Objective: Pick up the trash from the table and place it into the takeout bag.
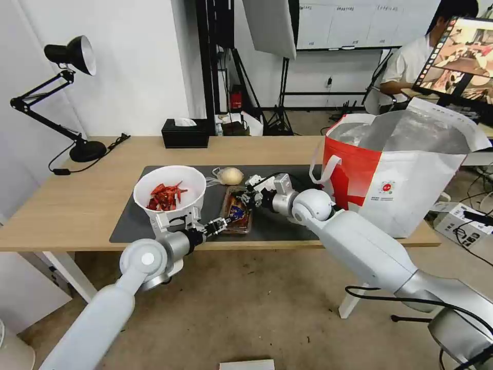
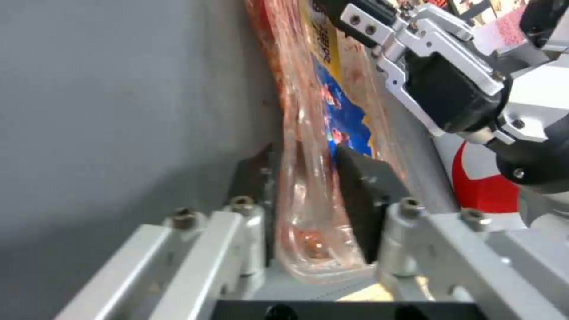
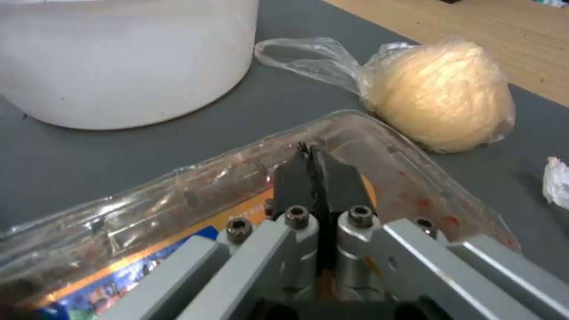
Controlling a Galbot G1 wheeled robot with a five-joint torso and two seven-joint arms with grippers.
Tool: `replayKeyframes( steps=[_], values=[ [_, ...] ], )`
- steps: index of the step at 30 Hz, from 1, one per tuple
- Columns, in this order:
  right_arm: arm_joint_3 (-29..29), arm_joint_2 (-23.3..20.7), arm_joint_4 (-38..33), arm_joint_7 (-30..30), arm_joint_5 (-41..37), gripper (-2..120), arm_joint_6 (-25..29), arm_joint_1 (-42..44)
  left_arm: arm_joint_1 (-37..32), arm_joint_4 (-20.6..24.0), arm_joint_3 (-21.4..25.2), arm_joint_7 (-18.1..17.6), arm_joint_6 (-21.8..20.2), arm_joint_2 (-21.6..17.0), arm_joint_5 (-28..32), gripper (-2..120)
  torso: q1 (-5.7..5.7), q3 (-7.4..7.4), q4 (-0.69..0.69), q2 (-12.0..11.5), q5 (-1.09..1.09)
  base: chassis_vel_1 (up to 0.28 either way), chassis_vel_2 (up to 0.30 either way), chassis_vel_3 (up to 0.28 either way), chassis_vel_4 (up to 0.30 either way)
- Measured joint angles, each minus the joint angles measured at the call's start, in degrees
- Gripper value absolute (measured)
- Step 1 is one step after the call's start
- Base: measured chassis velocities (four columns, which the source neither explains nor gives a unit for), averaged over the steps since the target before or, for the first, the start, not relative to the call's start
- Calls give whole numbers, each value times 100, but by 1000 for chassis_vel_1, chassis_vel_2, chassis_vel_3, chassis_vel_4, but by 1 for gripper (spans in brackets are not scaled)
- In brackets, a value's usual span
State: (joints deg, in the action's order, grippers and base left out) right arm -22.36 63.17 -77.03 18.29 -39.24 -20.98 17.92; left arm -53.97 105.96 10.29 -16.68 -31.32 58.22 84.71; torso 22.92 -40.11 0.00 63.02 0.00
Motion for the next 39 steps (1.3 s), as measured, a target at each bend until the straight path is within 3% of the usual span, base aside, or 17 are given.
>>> replayKeyframes(
  steps=[1, 7, 14, 21, 24, 27, 31, 35, 39],
  values=[
    [0, 0, 0, 0, 0, 0, 0, 4, -12, 5, 0, 2, 10, -5, -13, 16, 0, 0, 0, 0, 0, 0, 0, 0, 0],
    [-2, -2, -2, 0, -1, 0, 0, -5, -9, 6, 0, 19, 22, -37, -21, 0, 0, 0, 0, 0, 0, 0, 0, 0, 0],
    [32, -4, -15, 0, -6, 0, 0, -5, -31, 26, 20, 19, 35, -25, -27, 0, 0, 0, 1, 0, 0, 0, 0, 0, 0],
    [497, -97, -428, -115, -352, 0, 317, 216, -140, 240, 134, 13, 101, -39, -31, 0, 0, 0, 1, 0, 0, 0, 0, 0, 0],
    [736, -213, -872, -644, -720, 0, 669, 416, -164, 390, 200, 3, 176, -80, -22, 0, 0, 0, 0, 0, 1, 0, 0, 0, 0],
    [1054, -366, -1526, -1411, -1157, 11, 1061, 755, -183, 602, 316, 2, 253, -120, -5, 0, 0, 0, 1, 0, 0, 0, 0, 0, 0],
    [1496, -624, -2174, -1803, -1213, 28, 1491, 1349, -154, 881, 466, 3, 395, -211, 13, 0, 0, 1, 1, 0, 1, 0, 0, 0, 0],
    [1845, -838, -2590, -1879, -1179, 37, 1657, 1887, -87, 1039, 536, 7, 467, -328, -28, 0, -1, 0, 0, 1, 2, 0, 0, 0, 0],
    [2577, -1216, -3394, -1858, -929, 55, 1827, 3075, 142, 1200, 562, 109, 709, -562, -463, 0, -1, 1, -1, 1, 2, 0, 0, 0, 0]
  ],
)
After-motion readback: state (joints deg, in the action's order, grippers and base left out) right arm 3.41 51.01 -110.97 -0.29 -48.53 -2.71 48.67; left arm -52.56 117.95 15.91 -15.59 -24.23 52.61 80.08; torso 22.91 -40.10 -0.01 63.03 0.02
